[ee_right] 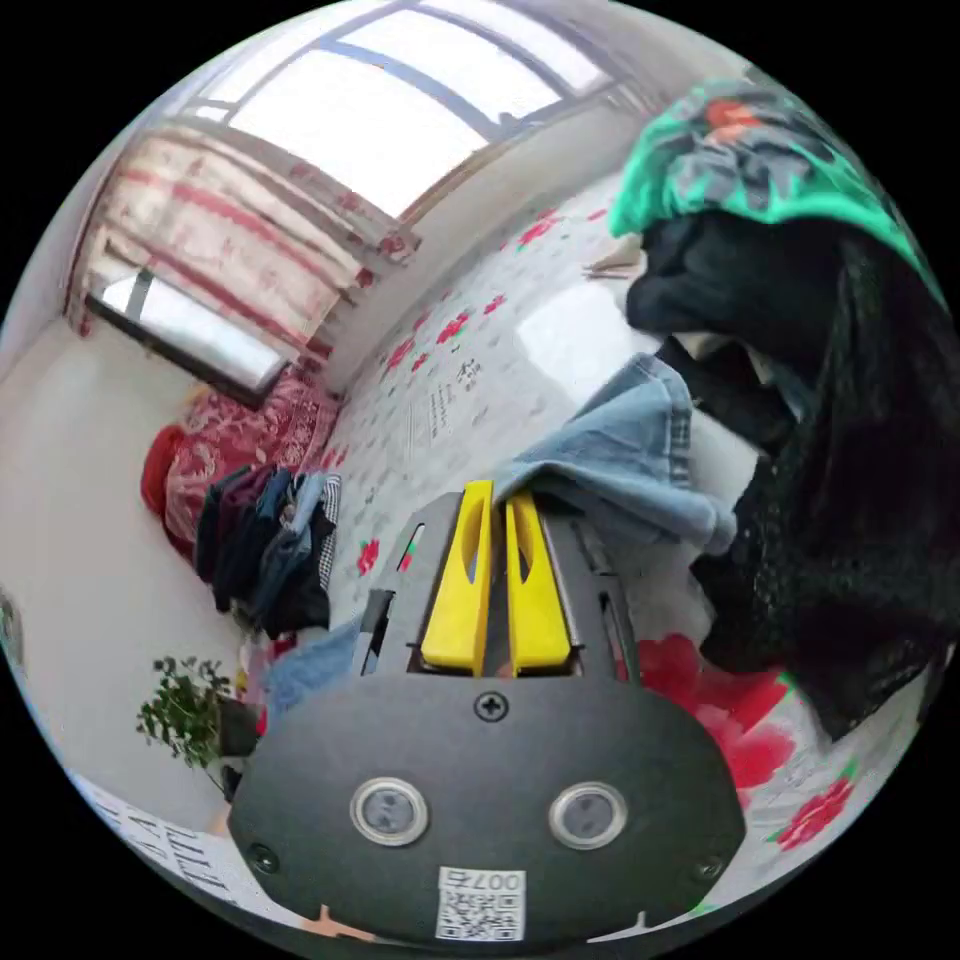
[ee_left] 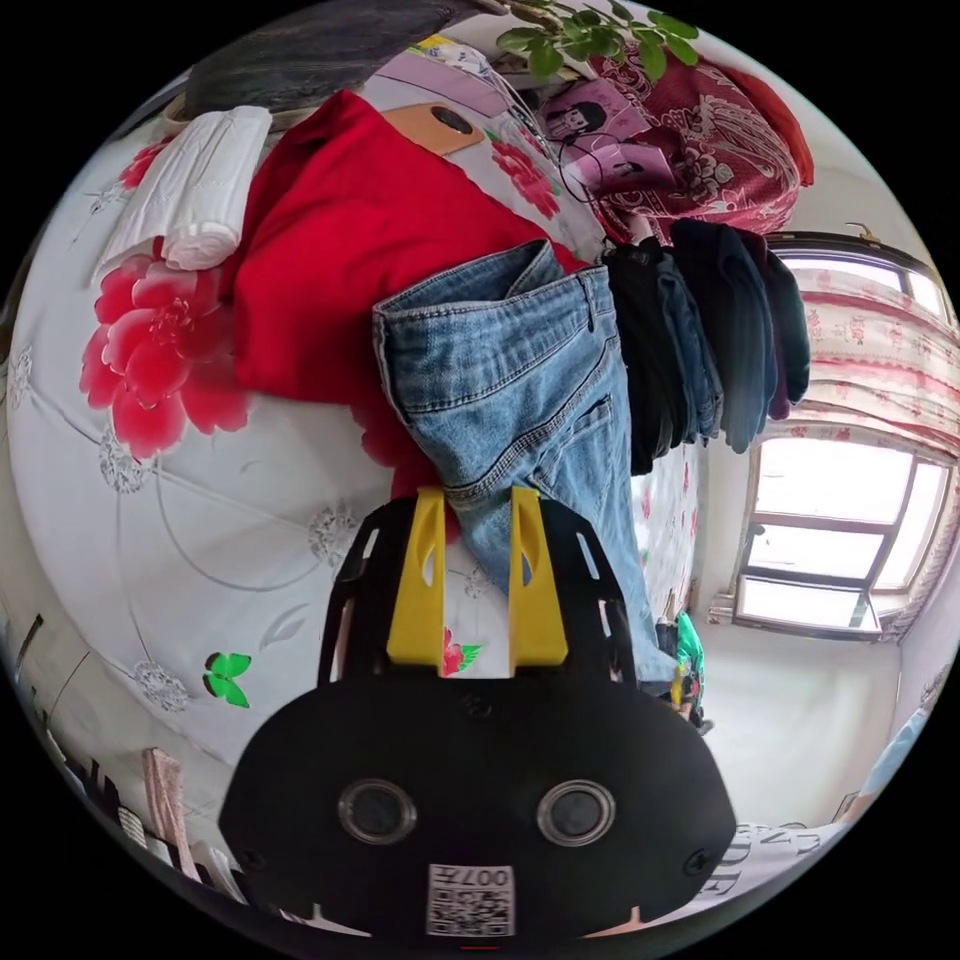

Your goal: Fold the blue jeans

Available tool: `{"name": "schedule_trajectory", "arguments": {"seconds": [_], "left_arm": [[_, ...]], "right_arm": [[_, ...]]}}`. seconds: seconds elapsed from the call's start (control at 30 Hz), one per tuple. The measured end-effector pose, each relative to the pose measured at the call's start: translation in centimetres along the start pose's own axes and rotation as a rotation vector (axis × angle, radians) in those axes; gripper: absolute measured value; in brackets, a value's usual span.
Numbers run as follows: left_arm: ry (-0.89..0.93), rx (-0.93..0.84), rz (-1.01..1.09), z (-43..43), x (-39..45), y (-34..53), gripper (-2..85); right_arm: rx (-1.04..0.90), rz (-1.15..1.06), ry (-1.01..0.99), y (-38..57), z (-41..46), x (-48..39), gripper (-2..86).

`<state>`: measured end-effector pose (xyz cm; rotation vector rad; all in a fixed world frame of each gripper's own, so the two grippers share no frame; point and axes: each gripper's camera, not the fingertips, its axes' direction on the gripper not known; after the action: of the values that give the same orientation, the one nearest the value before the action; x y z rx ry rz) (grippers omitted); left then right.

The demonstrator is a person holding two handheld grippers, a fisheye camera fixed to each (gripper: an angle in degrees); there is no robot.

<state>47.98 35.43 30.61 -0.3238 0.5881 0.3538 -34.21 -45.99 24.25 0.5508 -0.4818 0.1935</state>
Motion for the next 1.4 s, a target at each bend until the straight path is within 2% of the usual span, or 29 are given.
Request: {"name": "schedule_trajectory", "arguments": {"seconds": [0.07,0.1,0.17,0.27,0.3,0.47,0.6,0.83,1.0,1.07,1.1,1.17,1.23,1.27,1.33,1.4], "left_arm": [[0.001,0.005,-0.006,-0.1,-0.1,0.0,7.9],[0.001,0.011,0.001,-0.3,0.0,0.1,7.1],[-0.003,0.023,0.008,-0.7,0.1,0.3,6.4],[0.008,0.051,0.023,-1.7,0.3,1.1,5.6],[0.017,0.062,0.029,-2.2,0.3,1.5,5.4],[0.079,0.098,0.051,-4.3,0.6,2.8,4.9],[0.096,0.122,0.1,-5.7,1.2,3.4,4.7],[0.021,0.158,0.248,-6.7,3.5,4.5,4.6],[0.064,0.138,0.19,-6.9,0.5,4.8,4.7],[0.07,0.133,0.182,-7.0,-0.2,4.9,4.7],[0.072,0.132,0.168,-7.1,-0.6,4.9,4.7],[0.08,0.134,0.157,-7.2,-0.9,5.0,4.6],[0.076,0.141,0.166,-7.3,-0.9,5.2,4.4],[0.07,0.145,0.174,-7.4,-0.6,5.2,4.4],[0.055,0.158,0.231,-7.9,0.6,5.4,4.4],[-0.006,0.181,0.366,-8.6,3.8,5.7,4.5]], "right_arm": [[-0.095,-0.53,0.176,1.5,1.7,-11.0,-0.1],[-0.124,-0.666,0.205,2.6,2.3,-13.5,-0.2],[-0.204,-1.121,0.272,9.3,4.8,-20.8,-0.2],[-0.331,-1.452,0.273,17.9,8.1,-24.3,-0.2],[-0.358,-1.487,0.268,19.4,8.8,-24.4,-0.2],[-0.635,-1.469,0.204,26.3,13.6,-24.1,0.2],[-0.616,-1.348,0.145,25.0,13.1,-24.3,1.0],[-0.541,-0.937,-0.078,16.9,13.9,-23.4,5.5],[-0.674,-0.68,-0.194,13.6,20.6,-22.5,6.3],[-0.816,-0.617,-0.294,13.9,23.5,-22.7,4.9],[-0.84,-0.626,-0.332,14.2,23.7,-23.1,4.6],[-0.954,-0.813,-0.455,16.9,23.1,-25.6,3.8],[-1.047,-0.996,-0.404,19.7,22.1,-26.7,3.7],[-1.033,-1.074,-0.373,20.7,20.9,-26.7,3.7],[-0.991,-1.081,-0.366,20.6,19.0,-25.9,3.6],[-0.963,-0.994,-0.416,19.1,17.2,-24.5,3.4]]}}
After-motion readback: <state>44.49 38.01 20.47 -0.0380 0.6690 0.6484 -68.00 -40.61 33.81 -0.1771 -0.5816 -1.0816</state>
